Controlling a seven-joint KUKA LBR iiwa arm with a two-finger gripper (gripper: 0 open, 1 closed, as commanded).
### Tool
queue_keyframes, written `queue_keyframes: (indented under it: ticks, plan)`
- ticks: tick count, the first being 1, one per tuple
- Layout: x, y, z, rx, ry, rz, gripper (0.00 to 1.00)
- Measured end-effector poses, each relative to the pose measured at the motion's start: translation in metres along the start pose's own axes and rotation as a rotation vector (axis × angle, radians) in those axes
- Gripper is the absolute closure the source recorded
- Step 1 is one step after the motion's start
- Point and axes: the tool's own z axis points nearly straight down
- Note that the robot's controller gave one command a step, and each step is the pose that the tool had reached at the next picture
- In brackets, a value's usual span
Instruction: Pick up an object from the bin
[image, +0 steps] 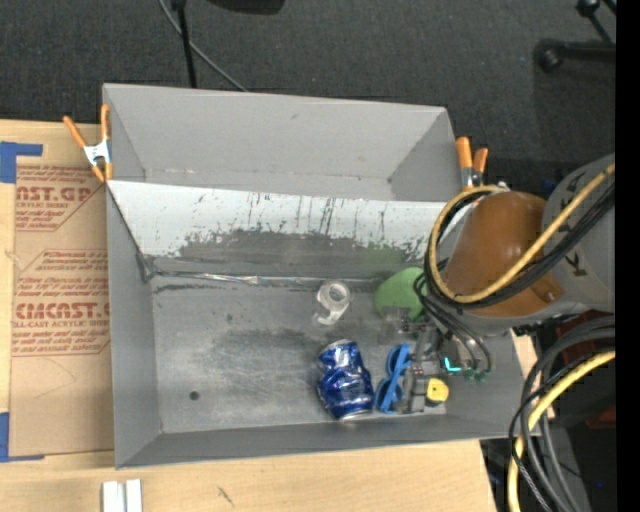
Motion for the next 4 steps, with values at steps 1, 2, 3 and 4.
queue_keyframes:
  ticks: [1, 2, 3, 4]
  plan:
    - [-0.015, 0.047, 0.068, 0.0, -0.007, -0.387, 0.0]
    - [0.002, 0.097, 0.036, 0.001, -0.009, -0.582, 0.0]
    - [0.002, 0.094, 0.037, 0.001, -0.008, -0.555, 0.0]
    - [0.0, 0.097, 0.065, 0.004, -0.026, -0.535, 0.0]
